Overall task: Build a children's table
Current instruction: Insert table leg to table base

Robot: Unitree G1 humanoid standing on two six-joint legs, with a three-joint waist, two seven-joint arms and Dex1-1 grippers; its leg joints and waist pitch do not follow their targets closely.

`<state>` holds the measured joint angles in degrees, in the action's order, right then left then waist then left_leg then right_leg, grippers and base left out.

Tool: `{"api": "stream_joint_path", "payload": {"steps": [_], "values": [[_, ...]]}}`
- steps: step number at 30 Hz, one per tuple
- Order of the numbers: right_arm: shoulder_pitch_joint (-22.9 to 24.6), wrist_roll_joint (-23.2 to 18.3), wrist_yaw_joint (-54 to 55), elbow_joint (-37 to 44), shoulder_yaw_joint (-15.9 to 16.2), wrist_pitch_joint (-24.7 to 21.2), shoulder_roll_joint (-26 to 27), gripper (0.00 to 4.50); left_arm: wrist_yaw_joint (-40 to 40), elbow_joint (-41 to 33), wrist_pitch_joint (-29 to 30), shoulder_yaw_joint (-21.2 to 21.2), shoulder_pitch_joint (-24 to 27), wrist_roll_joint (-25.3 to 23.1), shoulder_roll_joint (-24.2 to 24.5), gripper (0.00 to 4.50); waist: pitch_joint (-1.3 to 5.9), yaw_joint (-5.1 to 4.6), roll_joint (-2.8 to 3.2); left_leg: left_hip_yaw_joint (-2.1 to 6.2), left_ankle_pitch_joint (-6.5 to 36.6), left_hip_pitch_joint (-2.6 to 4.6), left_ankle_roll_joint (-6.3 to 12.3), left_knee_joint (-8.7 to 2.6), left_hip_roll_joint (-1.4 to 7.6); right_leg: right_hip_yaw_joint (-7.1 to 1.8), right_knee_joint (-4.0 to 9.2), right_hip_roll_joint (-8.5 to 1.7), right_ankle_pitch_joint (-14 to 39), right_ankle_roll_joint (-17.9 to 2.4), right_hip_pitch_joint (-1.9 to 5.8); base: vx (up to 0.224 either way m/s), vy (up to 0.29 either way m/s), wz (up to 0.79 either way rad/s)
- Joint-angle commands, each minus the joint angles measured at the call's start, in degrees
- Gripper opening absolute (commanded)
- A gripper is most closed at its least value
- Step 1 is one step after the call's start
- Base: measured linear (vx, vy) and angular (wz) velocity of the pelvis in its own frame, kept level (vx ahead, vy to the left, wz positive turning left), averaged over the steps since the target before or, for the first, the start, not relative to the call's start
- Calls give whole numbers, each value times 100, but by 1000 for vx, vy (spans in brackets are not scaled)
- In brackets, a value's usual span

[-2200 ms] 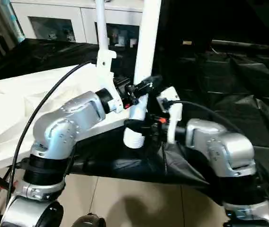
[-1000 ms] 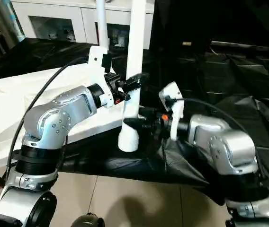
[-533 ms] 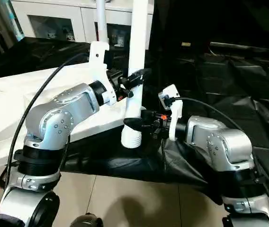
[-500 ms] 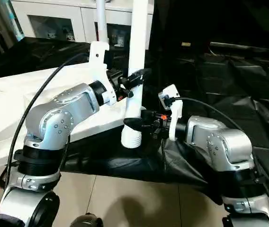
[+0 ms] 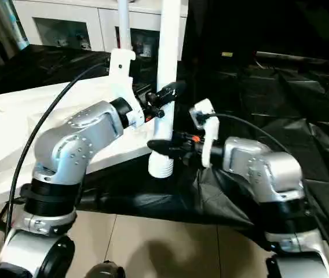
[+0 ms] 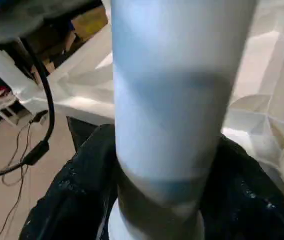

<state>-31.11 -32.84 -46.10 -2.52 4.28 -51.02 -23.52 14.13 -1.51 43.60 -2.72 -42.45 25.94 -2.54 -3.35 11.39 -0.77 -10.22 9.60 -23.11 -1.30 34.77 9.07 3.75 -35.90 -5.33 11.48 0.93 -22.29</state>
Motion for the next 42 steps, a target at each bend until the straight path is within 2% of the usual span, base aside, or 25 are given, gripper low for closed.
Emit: {"api": "stream_joint_path", "payload": {"steps": [1, 2, 4, 8, 9, 11, 15, 16, 18, 20, 21, 22, 30, 31, 32, 36, 38, 40, 41, 42], "values": [[-49, 79, 44, -20, 40, 50, -1, 232, -60, -173, -80, -44, -69, -75, -25, 181, 436, -8, -132, 149, 571, 145, -29, -397, 388, -257, 366, -409, 464, -1104, 240, 0, 0, 0], [-61, 87, 53, -48, 39, 59, 18, 224, -74, -174, -84, -46, -66, -91, -27, 181, 434, -5, -148, 145, 583, 147, -26, -397, 388, -258, 372, -410, 480, -1097, 238, 0, 0, 0], [-91, 119, 78, -106, 34, 85, 50, 197, -102, -173, -86, -41, -67, -118, -35, 181, 433, 0, -139, 148, 602, 144, -42, -398, 389, -261, 373, -417, 520, -1080, 239, 0, 0, 0], [-131, 176, 75, -180, 18, 129, 78, 190, -128, -166, -85, -26, -69, -131, -56, 181, 437, -4, -134, 156, 579, 152, -82, -399, 394, -256, 357, -409, 388, -1098, 239, 0, 0, 0], [-131, 176, 75, -180, 18, 129, 78, 187, -128, -166, -85, -26, -69, -131, -56, 216, 435, -5, -139, 154, 570, 152, -81, -397, 392, -256, 352, -403, 323, -1112, 240, 0, 0, 0], [-119, 164, 43, -185, 12, 175, 54, 187, -122, -168, -27, 19, -47, -46, -87, 254, 432, -2, -126, 154, 577, 153, -79, -397, 391, -257, 349, -409, 258, -1145, 244, 0, 0, 0], [-43, 109, -125, -83, -48, 246, -51, 187, 27, -171, 41, 97, -8, 128, -111, 278, 433, 1, -136, 151, 585, 151, -68, -390, 387, -256, 344, -409, 206, -1193, 258, 0, 0, 0], [-19, 87, -209, -32, -70, 272, -95, 187, 126, -150, 54, 126, -1, 197, -97, 297, 433, 6, -114, 154, 578, 150, -60, -389, 386, -257, 340, -412, 198, -1207, 259, 0, 0, 0], [19, 50, -346, 46, -104, 325, -171, 187, 292, -108, 54, 183, 11, 305, -50, 306, 431, 8, -106, 151, 618, 154, -61, -388, 386, -256, 350, -409, 228, -1210, 256, 0, 0, 0], [75, 6, -513, 158, -150, 396, -285, 187, 545, -26, 102, 372, 22, 583, -6, 330, 430, 15, -108, 153, 623, 150, -58, -387, 381, -254, 347, -410, 200, -1223, 267, 0, 0, 0], [104, -12, -591, 193, -177, 424, -352, 187, 728, 28, 162, 481, 18, 753, 56, 337, 431, 13, -76, 158, 660, 154, -61, -385, 382, -254, 337, -408, 201, -1248, 259, 0, 0, 0], [136, -43, -703, 234, -210, 480, -429, 187, 960, 104, 235, 596, 3, 934, 152, 337, 427, 7, -74, 153, 736, 162, -70, -389, 381, -254, 352, -406, 265, -1259, 255, 0, 0, 0], [241, -157, -994, 401, -244, 534, -569, 187, 1445, 377, 236, 540, -32, 1026, 381, 419, 431, 4, -68, 165, 848, 178, -84, -404, 400, -255, 354, -409, 342, -1280, 252, 0, 0, 0], [273, -177, -1040, 433, -238, 544, -586, 187, 1536, 395, 218, 496, -25, 1033, 411, 419, 427, 3, -57, 166, 876, 177, -96, -407, 400, -255, 359, -412, 340, -1297, 251, 0, 0, 0], [273, -177, -1040, 433, -238, 544, -586, 187, 1536, 395, 218, 496, -25, 1033, 411, 366, 431, 3, -62, 166, 872, 179, -95, -405, 400, -257, 351, -412, 307, -1305, 252, 0, 0, 0], [328, -191, -1133, 505, -202, 560, -613, 187, 1592, 387, 225, 443, -18, 1069, 397, 380, 434, 15, -57, 165, 862, 179, -108, -402, 405, -256, 342, -416, 236, -1353, 257, 0, 0, 0], [345, -197, -1150, 528, -183, 554, -623, 187, 1620, 345, 220, 425, -5, 1096, 376, 319, 436, 11, -56, 173, 863, 166, -99, -405, 403, -253, 338, -419, 218, -1339, 273, 0, 0, 0], [359, -183, -1156, 539, -161, 551, -629, 187, 1689, 318, 226, 411, 2, 1121, 372, 332, 428, 4, -67, 167, 864, 171, -92, -408, 401, -254, 352, -421, 258, -1349, 267, 0, 0, 0], [362, -179, -1157, 539, -157, 551, -629, 187, 1701, 313, 230, 410, 3, 1123, 373, 321, 430, 10, -65, 164, 871, 173, -104, -402, 401, -255, 347, -422, 288, -1373, 264, 0, 0, 0], [368, -176, -1157, 542, -151, 553, -630, 187, 1709, 308, 236, 408, 5, 1123, 373, 293, 427, 7, -62, 167, 881, 168, -101, -406, 402, -256, 349, -419, 296, -1365, 266, 0, 0, 0]]}}
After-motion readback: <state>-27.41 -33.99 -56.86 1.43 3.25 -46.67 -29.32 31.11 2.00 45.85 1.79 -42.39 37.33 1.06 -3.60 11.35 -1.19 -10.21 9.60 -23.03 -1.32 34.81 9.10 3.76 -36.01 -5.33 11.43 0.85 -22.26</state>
